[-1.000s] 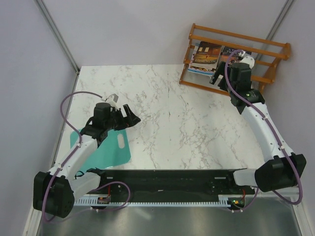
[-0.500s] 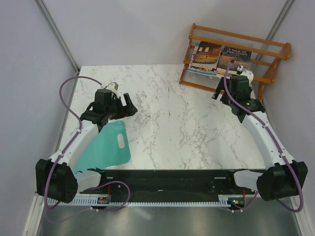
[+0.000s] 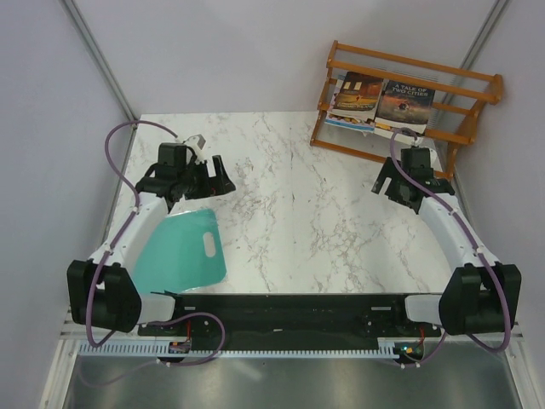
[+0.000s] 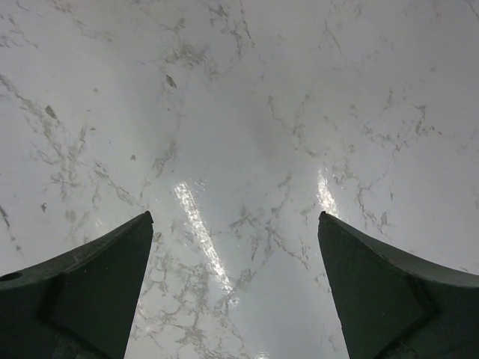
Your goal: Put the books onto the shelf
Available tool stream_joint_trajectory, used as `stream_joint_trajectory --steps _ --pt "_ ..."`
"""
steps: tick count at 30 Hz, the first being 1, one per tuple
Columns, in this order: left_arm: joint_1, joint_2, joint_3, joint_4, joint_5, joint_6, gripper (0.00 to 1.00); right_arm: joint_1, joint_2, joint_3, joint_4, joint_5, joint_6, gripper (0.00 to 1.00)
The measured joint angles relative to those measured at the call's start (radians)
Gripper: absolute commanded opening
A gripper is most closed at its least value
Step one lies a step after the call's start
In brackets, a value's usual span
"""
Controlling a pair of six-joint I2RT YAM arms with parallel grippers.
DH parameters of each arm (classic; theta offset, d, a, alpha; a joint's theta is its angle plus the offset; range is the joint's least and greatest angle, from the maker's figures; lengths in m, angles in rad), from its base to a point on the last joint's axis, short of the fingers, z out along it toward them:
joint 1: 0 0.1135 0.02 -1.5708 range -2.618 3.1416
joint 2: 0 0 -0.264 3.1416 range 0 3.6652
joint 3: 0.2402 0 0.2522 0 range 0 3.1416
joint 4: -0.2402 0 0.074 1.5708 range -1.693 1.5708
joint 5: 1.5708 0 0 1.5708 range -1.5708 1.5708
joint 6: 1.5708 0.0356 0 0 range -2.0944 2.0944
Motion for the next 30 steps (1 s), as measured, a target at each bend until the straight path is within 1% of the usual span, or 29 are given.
stream_joint_trajectory --steps 7,13,19,30 --pt "0.030 0.059 0.013 -0.039 0.071 0.034 1.00 -0.063 0.006 -0.044 -0.029 -0.043 -0.004 0.98" --pt "0.044 0.108 0.028 -0.065 0.104 0.050 1.00 -0.105 0.053 -0.058 -0.040 -0.095 -0.013 0.98" --pt "0.048 0.129 0.042 -0.070 0.108 0.053 1.00 -0.122 0.065 -0.091 -0.051 -0.122 -0.027 0.98" --pt "0.049 0.172 0.039 -0.064 0.113 0.052 1.00 -0.140 0.045 -0.142 -0.050 -0.105 -0.035 0.98"
